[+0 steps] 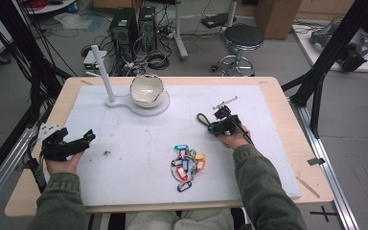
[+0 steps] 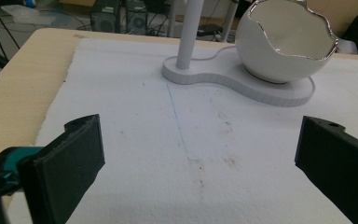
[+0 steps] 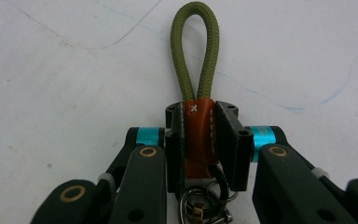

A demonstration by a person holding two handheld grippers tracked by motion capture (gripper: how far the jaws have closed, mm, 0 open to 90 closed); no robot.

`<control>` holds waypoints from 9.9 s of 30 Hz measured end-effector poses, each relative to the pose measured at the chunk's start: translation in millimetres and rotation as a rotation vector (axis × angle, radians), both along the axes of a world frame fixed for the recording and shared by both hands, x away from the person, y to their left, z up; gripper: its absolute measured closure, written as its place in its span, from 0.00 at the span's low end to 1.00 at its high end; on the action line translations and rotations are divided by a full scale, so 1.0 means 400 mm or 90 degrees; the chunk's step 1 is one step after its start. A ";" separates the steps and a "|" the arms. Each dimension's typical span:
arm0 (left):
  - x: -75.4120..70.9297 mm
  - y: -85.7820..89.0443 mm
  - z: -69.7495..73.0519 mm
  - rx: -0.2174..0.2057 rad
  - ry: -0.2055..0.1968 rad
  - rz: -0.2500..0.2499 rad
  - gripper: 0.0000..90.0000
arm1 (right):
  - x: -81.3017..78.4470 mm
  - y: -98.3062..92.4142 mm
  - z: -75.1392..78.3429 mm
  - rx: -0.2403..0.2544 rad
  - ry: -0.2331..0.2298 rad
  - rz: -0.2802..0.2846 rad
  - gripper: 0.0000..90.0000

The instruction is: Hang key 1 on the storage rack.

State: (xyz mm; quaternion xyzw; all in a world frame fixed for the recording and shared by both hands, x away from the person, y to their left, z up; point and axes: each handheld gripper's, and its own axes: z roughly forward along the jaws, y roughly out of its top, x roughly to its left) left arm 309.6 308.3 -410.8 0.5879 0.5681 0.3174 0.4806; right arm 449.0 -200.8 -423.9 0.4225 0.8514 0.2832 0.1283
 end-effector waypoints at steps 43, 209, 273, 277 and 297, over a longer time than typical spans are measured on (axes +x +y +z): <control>0.001 -0.002 -0.001 -0.013 0.007 -0.006 0.02 | -0.055 -0.046 0.215 0.125 -0.051 -0.060 0.83; 0.029 0.013 -0.018 -0.046 0.019 -0.016 0.02 | 0.176 0.763 0.332 0.104 -0.005 0.143 0.25; 0.028 0.009 -0.017 -0.046 0.028 -0.012 0.02 | 0.012 0.417 0.266 0.075 -0.025 0.113 0.01; 0.030 0.009 -0.018 -0.045 0.031 -0.013 0.02 | 0.004 0.399 0.259 0.074 -0.016 0.109 0.01; 0.030 0.009 -0.017 -0.046 0.031 -0.011 0.02 | -0.038 0.304 0.226 0.087 -0.014 0.095 0.01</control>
